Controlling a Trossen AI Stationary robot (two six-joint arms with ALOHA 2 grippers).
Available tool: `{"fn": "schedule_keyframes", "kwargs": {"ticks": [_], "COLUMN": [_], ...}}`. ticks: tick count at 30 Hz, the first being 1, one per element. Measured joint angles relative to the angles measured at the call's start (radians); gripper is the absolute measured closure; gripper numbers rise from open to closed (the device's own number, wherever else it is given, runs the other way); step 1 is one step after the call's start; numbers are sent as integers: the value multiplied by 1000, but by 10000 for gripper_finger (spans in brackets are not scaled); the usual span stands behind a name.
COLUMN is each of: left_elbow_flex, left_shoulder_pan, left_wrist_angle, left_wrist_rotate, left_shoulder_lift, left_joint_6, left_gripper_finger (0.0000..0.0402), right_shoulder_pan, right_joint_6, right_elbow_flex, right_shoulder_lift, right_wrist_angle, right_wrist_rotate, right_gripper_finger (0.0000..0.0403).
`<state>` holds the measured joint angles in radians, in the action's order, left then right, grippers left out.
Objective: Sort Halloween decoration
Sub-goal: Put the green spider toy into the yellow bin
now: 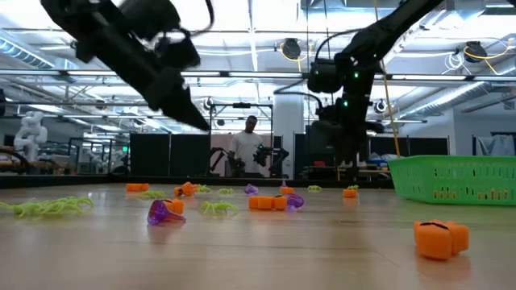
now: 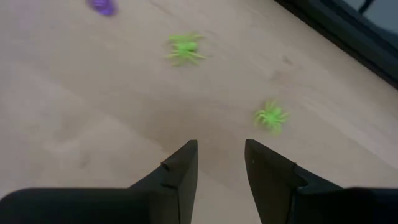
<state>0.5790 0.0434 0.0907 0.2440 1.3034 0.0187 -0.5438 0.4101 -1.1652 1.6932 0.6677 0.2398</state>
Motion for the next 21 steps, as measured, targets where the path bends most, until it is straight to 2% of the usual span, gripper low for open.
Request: {"fn": "schedule_keyframes", "kwargs": {"ticks": [6,12,18,21], "left_elbow_flex": [18,124,190,193], "left_shoulder_pan": [35,53,-38,-112], "left_wrist_angle": [-33,-234,-453,-489], "left_wrist_rotate": [-4,-11,-65,-95], "left_shoulder_lift": [101,176,182,171], "left_joint_6": [-14,-85,-123,-149], "left_gripper_finger": [249,244,244,244], "right_shoulder_pan": [77,145,184,201], "right_joint_6": [-47,-92,-122,-143], "right_elbow_flex": [0,0,0,0], "right_shoulder_lift": [-50,-65,-65,-65], "right_wrist_angle": [-3,-5,-12,-13], "right_wrist_rotate": [20,78,77,77], "right_gripper_finger": [284,284,284,284]}}
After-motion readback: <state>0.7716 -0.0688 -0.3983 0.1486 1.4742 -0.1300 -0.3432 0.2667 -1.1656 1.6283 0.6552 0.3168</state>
